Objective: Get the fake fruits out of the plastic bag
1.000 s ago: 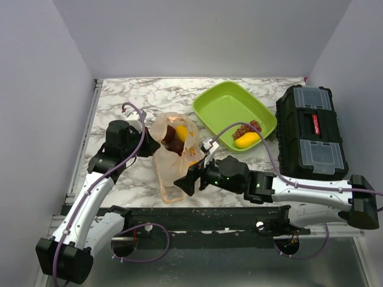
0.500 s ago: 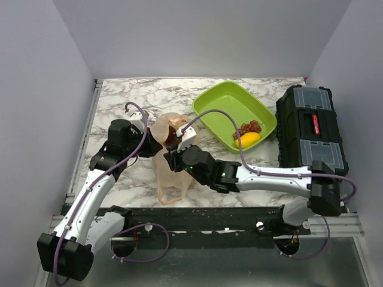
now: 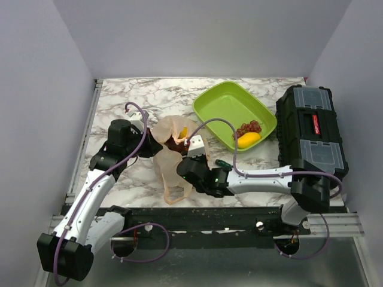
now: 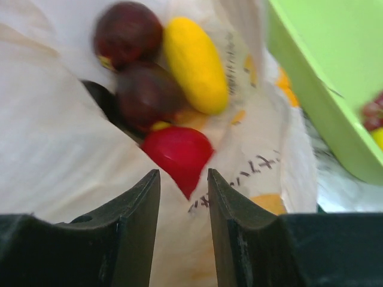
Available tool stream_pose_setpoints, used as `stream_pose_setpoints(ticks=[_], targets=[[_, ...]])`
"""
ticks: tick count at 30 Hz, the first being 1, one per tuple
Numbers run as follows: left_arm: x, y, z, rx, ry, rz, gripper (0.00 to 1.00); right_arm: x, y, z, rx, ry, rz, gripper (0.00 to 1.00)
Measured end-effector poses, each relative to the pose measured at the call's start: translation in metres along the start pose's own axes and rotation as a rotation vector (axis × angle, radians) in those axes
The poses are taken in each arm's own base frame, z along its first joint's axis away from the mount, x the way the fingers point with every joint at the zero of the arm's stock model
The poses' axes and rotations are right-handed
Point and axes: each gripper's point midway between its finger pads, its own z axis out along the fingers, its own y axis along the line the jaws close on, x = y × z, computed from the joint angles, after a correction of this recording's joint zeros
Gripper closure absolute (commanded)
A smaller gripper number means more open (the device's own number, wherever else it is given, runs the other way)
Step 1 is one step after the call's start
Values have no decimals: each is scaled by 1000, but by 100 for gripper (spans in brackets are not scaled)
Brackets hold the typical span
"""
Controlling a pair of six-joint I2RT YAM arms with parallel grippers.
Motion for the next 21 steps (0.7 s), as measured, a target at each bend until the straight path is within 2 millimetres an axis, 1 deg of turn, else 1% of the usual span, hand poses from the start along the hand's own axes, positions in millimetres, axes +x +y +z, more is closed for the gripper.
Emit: stream_pose_setpoints(ticks=[2, 4, 7, 10, 12, 15, 19, 21], targets=[[0, 0, 0, 0, -2, 0, 100, 11, -22, -5, 43, 20, -3, 57], [0, 0, 0, 0, -1, 0, 100, 19, -37, -10, 73, 34, 1, 56], [0, 0, 0, 1, -1, 0, 100, 32, -51, -12, 112, 61, 2, 55], [2, -1, 0, 0, 5, -3, 100, 42, -57, -12, 135, 90, -6, 54], [6, -1, 0, -4, 21, -12, 100, 46, -57, -12, 134, 107, -16, 54], [21, 4, -1, -41, 80, -56, 100, 46, -48, -12, 102, 124, -8, 54], [42, 13, -6, -102, 148, -98, 100, 43, -26, -11, 8, 135, 32, 54], [54, 18, -9, -121, 166, -105, 100, 36, -13, -10, -49, 126, 50, 55]])
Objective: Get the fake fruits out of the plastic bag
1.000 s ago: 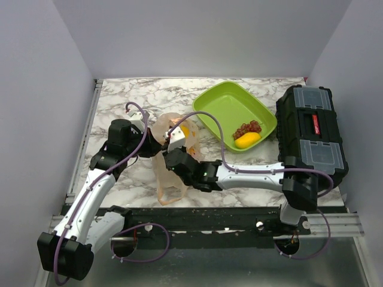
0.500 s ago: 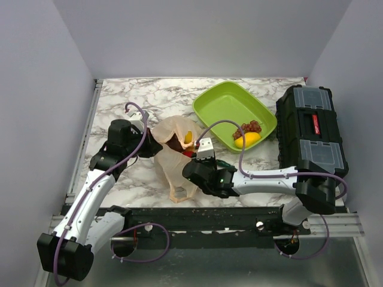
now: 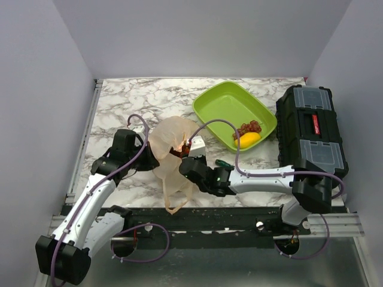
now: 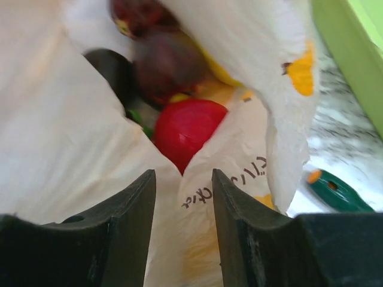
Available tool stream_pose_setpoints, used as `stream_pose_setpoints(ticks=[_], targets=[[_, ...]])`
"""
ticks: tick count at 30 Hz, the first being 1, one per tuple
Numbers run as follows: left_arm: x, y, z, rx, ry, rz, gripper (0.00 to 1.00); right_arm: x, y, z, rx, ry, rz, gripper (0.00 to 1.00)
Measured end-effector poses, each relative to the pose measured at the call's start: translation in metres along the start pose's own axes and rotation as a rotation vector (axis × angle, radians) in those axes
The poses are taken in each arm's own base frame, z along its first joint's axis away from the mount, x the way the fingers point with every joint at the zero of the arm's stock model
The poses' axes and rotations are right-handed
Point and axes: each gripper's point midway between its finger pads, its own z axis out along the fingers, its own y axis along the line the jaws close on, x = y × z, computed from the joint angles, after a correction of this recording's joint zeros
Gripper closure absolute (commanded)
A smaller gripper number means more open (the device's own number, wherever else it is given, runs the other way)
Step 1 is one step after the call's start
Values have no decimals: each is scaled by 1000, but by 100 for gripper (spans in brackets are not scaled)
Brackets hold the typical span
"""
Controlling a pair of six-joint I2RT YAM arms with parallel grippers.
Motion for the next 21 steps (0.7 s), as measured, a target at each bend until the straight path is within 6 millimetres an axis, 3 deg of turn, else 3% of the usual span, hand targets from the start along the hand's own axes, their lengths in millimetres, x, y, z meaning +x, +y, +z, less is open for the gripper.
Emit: stream_pose_setpoints(ticks=[3, 11, 15, 19, 21], targets=[[14, 3, -2, -12, 32, -5, 100, -15, 22, 3, -62, -27, 19, 61], [13, 3, -2, -14, 38, 25, 100, -49, 61, 7, -180, -103, 52, 66], [13, 4, 0, -15, 42, 37, 100, -54, 67, 11, -191, -131, 70, 66], [9, 3, 2, -10, 29, 50, 100, -46, 62, 23, -159, -125, 69, 65], [9, 4, 4, -11, 32, 57, 100, -47, 56, 29, -147, -120, 90, 54]])
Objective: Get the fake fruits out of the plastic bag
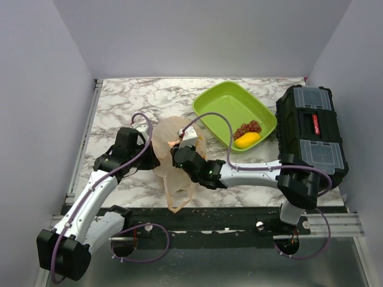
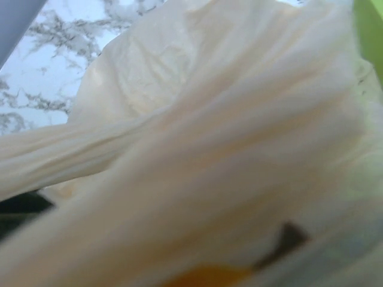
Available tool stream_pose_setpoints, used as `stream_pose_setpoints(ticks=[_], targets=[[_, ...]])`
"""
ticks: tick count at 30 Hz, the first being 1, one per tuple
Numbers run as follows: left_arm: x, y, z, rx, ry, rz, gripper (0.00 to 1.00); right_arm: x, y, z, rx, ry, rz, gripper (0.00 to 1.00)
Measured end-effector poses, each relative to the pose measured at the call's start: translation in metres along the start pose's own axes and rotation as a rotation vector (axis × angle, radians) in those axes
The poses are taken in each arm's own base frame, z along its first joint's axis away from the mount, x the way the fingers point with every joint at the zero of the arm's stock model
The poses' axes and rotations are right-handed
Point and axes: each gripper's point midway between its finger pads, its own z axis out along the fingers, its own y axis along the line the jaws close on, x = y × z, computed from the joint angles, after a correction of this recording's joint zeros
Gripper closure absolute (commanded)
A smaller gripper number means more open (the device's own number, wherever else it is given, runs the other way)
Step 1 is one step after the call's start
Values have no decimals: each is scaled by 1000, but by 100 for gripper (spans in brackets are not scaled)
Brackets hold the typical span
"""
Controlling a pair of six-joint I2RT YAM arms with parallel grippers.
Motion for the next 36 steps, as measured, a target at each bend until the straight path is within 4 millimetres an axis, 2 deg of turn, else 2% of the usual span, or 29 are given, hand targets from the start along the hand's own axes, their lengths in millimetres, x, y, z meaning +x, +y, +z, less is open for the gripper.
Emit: stream_pose_setpoints(ticks=[4, 8, 12, 16, 18, 21, 29, 32, 36], targets=[[2, 3, 5, -7, 20, 3, 100, -6, -18, 14, -1, 11, 64, 33], [2, 3, 6, -8, 24, 7, 100, -1, -25, 21, -30, 45, 83, 30], [2, 3, 5, -6, 19, 9, 100, 13, -13, 17, -105, 94, 77, 45], [1, 2, 3, -4, 12, 14, 100, 24, 3, 13, -196, 139, 66, 67], [1, 2, 3, -3, 11, 15, 100, 30, 12, 9, -251, 163, 57, 73], [0, 2, 3, -3, 9, 16, 100, 42, 20, 1, -316, 196, 49, 75], [0, 1, 3, -1, 8, 16, 100, 97, 23, -34, -413, 334, 82, 76], [1, 2, 4, -3, 15, 14, 100, 101, 23, -36, -417, 341, 116, 75], [3, 2, 6, -1, 28, 10, 100, 100, 20, -35, -395, 337, 132, 62]])
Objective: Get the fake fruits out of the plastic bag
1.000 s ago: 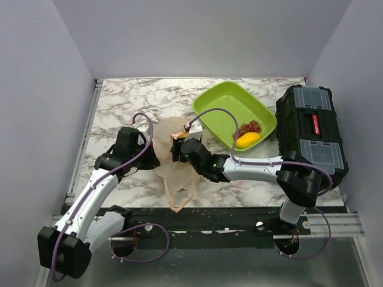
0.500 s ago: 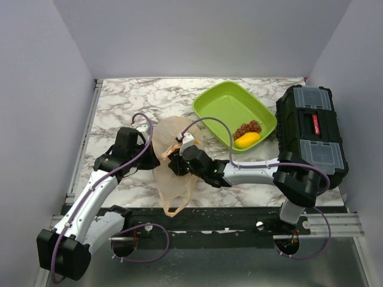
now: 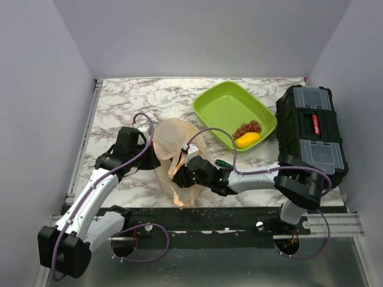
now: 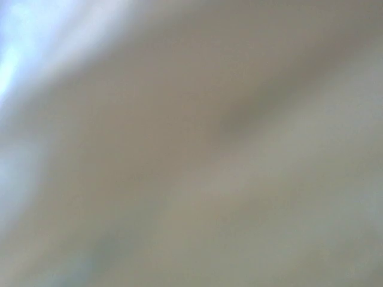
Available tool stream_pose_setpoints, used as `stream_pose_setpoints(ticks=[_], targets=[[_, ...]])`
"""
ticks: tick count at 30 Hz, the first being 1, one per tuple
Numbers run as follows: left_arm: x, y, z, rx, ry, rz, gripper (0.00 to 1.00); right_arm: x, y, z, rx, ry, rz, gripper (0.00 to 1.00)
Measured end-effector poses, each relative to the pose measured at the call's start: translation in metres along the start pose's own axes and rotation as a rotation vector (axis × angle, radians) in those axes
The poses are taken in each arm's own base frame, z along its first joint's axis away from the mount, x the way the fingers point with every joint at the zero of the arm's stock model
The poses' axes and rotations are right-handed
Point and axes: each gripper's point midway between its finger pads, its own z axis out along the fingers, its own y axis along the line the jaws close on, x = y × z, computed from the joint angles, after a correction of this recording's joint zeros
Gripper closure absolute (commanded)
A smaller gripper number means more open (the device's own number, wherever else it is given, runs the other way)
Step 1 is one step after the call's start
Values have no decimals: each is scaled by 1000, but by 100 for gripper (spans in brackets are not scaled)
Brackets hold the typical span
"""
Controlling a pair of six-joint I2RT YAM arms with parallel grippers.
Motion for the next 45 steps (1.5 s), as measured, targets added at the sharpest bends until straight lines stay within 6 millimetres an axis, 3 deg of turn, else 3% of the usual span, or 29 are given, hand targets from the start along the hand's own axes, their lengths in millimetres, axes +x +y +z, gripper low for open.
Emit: stream_pose_setpoints(ticks=[5, 11, 15, 23, 30, 37, 45], targets=[[1, -1, 2, 10, 12, -3, 100, -22, -5, -15, 63, -47, -12, 50], [0, -4, 2, 23, 7, 3, 100, -83, 0, -32, 152, -211, -20, 51], [-1, -9, 2, 53, 7, 8, 100, -100, -9, -35, 229, -255, -38, 52], [-2, -18, 1, 104, 7, 16, 100, -89, -30, -24, 331, -231, -113, 46], [0, -21, 2, 123, 15, 18, 100, -83, -54, -7, 468, -197, -211, 33], [1, -22, 4, 130, 26, 19, 100, -79, -73, -2, 569, -173, -297, 21], [3, -21, 7, 129, 39, 15, 100, -66, -93, 4, 650, -140, -366, 21]])
